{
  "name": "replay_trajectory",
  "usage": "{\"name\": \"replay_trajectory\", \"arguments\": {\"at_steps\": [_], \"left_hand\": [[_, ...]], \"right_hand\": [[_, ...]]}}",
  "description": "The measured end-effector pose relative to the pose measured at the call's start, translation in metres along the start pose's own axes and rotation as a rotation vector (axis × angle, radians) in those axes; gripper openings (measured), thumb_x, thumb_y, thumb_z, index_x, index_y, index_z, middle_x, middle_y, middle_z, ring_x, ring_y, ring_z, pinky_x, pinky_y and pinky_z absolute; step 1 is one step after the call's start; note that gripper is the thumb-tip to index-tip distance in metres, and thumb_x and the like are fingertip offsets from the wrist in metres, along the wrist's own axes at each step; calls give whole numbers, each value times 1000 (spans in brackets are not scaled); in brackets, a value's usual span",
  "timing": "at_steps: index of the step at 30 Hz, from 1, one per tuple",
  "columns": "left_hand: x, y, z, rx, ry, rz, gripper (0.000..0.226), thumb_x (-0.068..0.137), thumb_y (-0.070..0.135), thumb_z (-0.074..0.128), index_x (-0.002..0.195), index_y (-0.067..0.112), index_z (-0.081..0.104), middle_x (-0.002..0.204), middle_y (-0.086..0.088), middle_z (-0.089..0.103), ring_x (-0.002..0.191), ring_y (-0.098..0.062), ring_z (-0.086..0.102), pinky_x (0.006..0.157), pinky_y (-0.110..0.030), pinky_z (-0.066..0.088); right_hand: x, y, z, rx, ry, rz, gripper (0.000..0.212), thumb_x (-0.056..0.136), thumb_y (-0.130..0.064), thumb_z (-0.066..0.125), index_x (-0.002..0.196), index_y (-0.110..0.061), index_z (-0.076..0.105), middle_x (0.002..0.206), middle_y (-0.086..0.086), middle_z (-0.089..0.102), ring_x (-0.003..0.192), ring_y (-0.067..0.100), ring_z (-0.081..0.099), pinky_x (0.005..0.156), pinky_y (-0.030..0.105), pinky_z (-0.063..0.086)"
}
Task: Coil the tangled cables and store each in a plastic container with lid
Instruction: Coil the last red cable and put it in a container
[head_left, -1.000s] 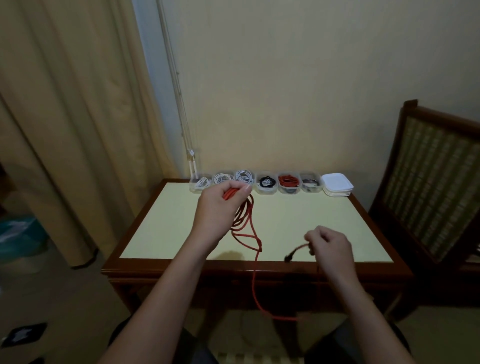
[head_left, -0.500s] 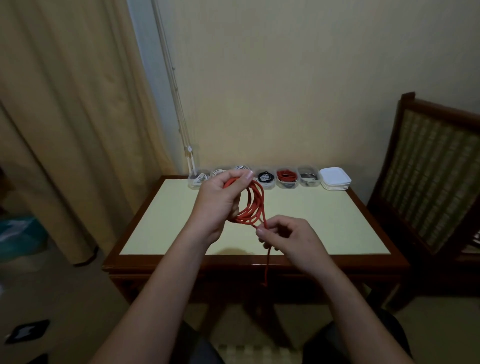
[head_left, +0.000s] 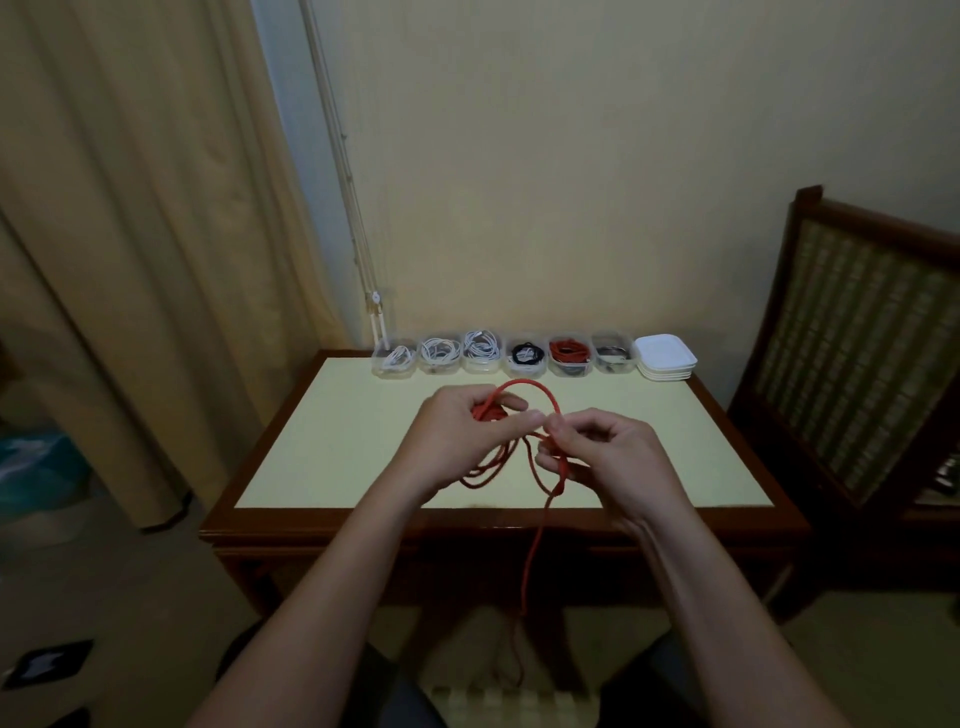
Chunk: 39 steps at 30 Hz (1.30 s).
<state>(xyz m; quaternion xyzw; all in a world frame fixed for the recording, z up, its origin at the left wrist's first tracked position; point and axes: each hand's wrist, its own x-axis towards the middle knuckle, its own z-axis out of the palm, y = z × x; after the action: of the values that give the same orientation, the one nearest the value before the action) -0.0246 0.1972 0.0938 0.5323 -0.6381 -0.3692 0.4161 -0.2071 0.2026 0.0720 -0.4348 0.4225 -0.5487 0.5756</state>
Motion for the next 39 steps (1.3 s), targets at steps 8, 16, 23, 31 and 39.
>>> {"name": "replay_trajectory", "arguments": {"at_steps": [8,16,23,31,39], "left_hand": [[0,-9,13,-100,-203,-21,19,87,28,77,94,10,78,92,1,78,88,-3,68,82,-17,48],[-1,-9,5,171,-347,17,13,90,34,75,90,21,79,83,4,75,75,-4,61,76,-30,48],[3,-4,-16,336,-346,3,45,94,54,59,69,19,71,56,3,40,51,-8,34,57,-31,27],[9,10,-18,237,-276,38,51,96,50,60,73,5,65,64,-9,43,56,-17,33,57,-31,25],[9,15,-21,224,-265,44,49,95,52,61,64,15,63,63,-9,44,57,-17,33,58,-33,25]], "right_hand": [[4,1,-3,-78,70,12,19,82,-19,80,86,-1,77,77,17,73,66,19,65,68,29,54],[12,-8,-9,13,106,96,27,92,-31,72,89,-5,70,62,-1,59,51,9,53,53,24,51],[14,-23,-36,-360,-162,-88,38,81,-41,77,74,-7,61,56,-2,35,49,12,30,49,24,29],[17,-19,-35,-467,153,-342,34,95,-30,70,68,-16,54,53,-3,47,54,11,50,61,22,42],[14,-13,-21,90,33,10,57,89,-70,44,56,-23,35,50,-4,19,42,12,20,42,26,28]]}}
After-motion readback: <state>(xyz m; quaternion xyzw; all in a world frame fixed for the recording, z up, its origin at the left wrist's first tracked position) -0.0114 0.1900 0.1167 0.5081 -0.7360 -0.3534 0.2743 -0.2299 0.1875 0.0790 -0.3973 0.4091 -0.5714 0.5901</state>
